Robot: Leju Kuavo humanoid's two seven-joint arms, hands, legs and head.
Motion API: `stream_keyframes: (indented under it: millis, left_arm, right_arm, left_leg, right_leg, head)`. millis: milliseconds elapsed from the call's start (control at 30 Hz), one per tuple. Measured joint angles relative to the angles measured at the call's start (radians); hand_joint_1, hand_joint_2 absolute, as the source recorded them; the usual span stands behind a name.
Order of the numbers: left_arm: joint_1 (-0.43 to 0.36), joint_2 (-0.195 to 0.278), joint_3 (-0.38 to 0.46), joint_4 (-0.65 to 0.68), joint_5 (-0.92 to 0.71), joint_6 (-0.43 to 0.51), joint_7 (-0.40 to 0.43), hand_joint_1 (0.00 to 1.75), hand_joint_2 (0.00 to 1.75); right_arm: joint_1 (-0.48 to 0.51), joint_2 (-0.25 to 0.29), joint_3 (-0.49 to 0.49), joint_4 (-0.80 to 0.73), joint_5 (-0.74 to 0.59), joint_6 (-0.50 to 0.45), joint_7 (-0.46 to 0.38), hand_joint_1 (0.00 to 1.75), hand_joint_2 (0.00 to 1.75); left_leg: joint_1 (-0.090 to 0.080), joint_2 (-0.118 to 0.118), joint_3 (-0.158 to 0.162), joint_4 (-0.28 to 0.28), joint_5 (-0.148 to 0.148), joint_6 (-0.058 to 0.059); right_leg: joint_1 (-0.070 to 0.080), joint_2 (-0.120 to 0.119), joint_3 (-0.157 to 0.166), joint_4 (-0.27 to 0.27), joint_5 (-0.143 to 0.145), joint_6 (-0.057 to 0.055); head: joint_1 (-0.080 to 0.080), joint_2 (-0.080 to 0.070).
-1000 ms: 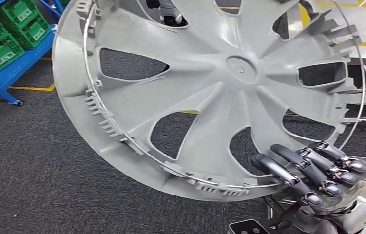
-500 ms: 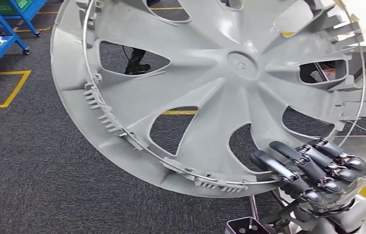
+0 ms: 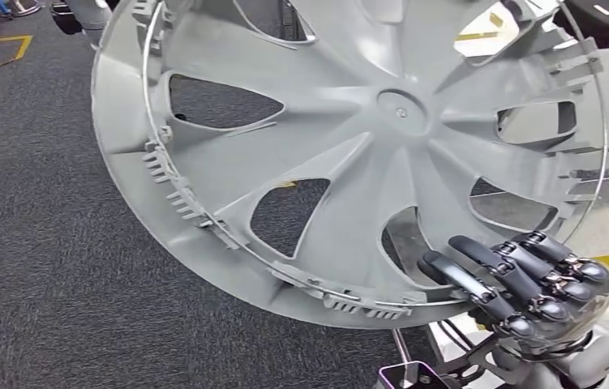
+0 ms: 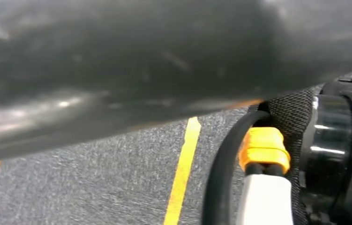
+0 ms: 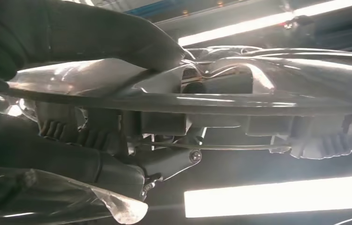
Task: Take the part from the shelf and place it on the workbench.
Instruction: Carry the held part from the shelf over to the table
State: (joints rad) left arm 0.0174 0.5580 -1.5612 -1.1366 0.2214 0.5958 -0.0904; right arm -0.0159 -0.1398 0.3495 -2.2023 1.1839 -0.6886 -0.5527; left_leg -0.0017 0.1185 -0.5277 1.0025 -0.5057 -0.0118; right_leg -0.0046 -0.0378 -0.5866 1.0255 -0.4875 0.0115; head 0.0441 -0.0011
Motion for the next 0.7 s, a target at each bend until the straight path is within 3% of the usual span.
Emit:
stream_keyframes:
  millis: [67, 133, 200, 233, 267, 300, 367, 433, 500, 533, 567, 633, 700]
  left_arm:
    - [-0.002, 0.000, 0.000, 0.000, 0.000, 0.001, 0.000, 0.00, 0.00]
    - [0.000, 0.000, 0.000, 0.000, 0.000, 0.001, 0.000, 0.00, 0.00]
    - [0.003, 0.000, 0.000, 0.000, 0.000, 0.000, 0.002, 0.00, 0.00]
    - [0.004, 0.000, 0.000, 0.000, 0.000, 0.000, 0.003, 0.00, 0.00]
    - [0.004, 0.000, 0.000, 0.000, 0.000, 0.000, 0.003, 0.00, 0.00]
    - [0.004, 0.000, 0.000, 0.000, 0.000, 0.000, 0.003, 0.00, 0.00]
    - [0.004, 0.001, 0.000, 0.000, 0.000, 0.000, 0.004, 0.00, 0.00]
    - [0.005, 0.002, 0.000, 0.000, -0.001, 0.000, 0.006, 0.00, 0.00]
    - [0.003, 0.003, 0.000, 0.000, -0.001, 0.000, 0.007, 0.00, 0.00]
    - [0.002, 0.003, 0.000, 0.000, -0.001, 0.000, 0.008, 0.00, 0.00]
    - [0.001, 0.002, 0.000, 0.000, -0.001, 0.001, 0.008, 0.00, 0.00]
    - [0.003, 0.001, 0.000, 0.000, -0.001, 0.001, 0.008, 0.00, 0.00]
    - [0.006, 0.000, 0.000, 0.000, -0.001, 0.001, 0.008, 0.00, 0.00]
  right_arm:
    - [-0.002, 0.000, 0.001, 0.000, 0.003, 0.000, 0.005, 1.75, 1.75]
    - [-0.004, -0.001, 0.002, 0.000, 0.007, 0.000, 0.010, 1.75, 1.75]
    - [-0.004, -0.001, 0.004, 0.000, 0.009, 0.000, 0.014, 1.75, 1.75]
    - [-0.004, -0.001, 0.005, 0.000, 0.011, 0.000, 0.015, 1.75, 1.75]
    - [-0.004, -0.001, 0.006, 0.000, 0.013, 0.000, 0.017, 1.75, 1.75]
    - [-0.004, -0.001, 0.006, 0.000, 0.015, 0.000, 0.019, 1.75, 1.75]
    - [-0.005, -0.001, 0.007, 0.000, 0.019, 0.000, 0.025, 1.75, 1.75]
    - [-0.007, -0.001, 0.007, 0.000, 0.024, 0.000, 0.032, 1.75, 1.75]
    - [-0.007, -0.002, 0.008, 0.000, 0.027, 0.000, 0.037, 1.75, 1.75]
    - [-0.006, -0.003, 0.008, 0.000, 0.029, 0.000, 0.038, 1.75, 1.75]
    - [-0.006, -0.005, 0.008, 0.000, 0.029, 0.000, 0.038, 1.75, 1.75]
    - [-0.008, -0.008, 0.009, 0.000, 0.030, 0.000, 0.038, 1.75, 1.75]
    - [-0.010, -0.010, 0.011, 0.001, 0.031, 0.000, 0.038, 1.75, 1.75]
  left_leg:
    - [0.006, -0.039, -0.012, 0.036, -0.032, -0.007]
    - [0.009, -0.094, -0.059, 0.148, -0.097, -0.012]
    - [0.009, -0.109, -0.115, 0.269, -0.142, -0.011]
    - [0.009, -0.111, -0.127, 0.290, -0.137, -0.009]
    - [0.009, -0.114, -0.120, 0.271, -0.113, -0.005]
    - [0.008, -0.124, -0.097, 0.215, -0.075, 0.001]
    - [0.009, -0.175, -0.040, 0.081, -0.011, 0.012]
    - [0.008, -0.207, -0.013, 0.015, 0.004, 0.017]
    - [0.006, -0.188, -0.009, 0.001, 0.005, 0.021]
    - [0.007, -0.175, -0.007, -0.006, 0.010, 0.024]
    - [0.007, -0.161, -0.005, -0.014, 0.015, 0.028]
    - [0.006, -0.130, -0.004, -0.022, 0.020, 0.032]
    - [0.005, -0.100, -0.006, -0.021, 0.020, 0.033]
  right_leg:
    - [-0.003, 0.020, -0.002, -0.002, 0.005, -0.012]
    - [-0.003, 0.041, -0.004, -0.003, 0.009, -0.021]
    - [0.000, 0.065, -0.005, -0.003, 0.011, -0.025]
    - [0.001, 0.079, -0.006, -0.003, 0.012, -0.027]
    - [0.003, 0.093, -0.005, -0.003, 0.013, -0.027]
    - [0.004, 0.108, -0.005, -0.003, 0.014, -0.027]
    - [0.004, 0.133, -0.006, -0.002, 0.017, -0.025]
    - [0.000, 0.157, -0.016, 0.000, 0.023, -0.015]
    - [-0.004, 0.178, -0.027, -0.002, 0.031, -0.002]
    - [-0.004, 0.167, -0.034, 0.003, 0.027, 0.003]
    - [-0.002, 0.142, -0.046, 0.022, 0.012, 0.007]
    - [0.002, 0.074, -0.093, 0.119, -0.048, 0.012]
    - [-0.001, 0.049, -0.146, 0.242, -0.101, 0.020]
  head:
    - [-0.002, 0.000]
    - [-0.004, 0.000]
    - [-0.005, 0.000]
    - [-0.005, 0.000]
    - [-0.005, 0.000]
    - [-0.005, 0.000]
    - [-0.004, 0.000]
    - [-0.005, 0.000]
    - [-0.005, 0.000]
    - [-0.004, 0.000]
    - [-0.003, 0.000]
    - [0.000, 0.000]
    - [0.002, 0.000]
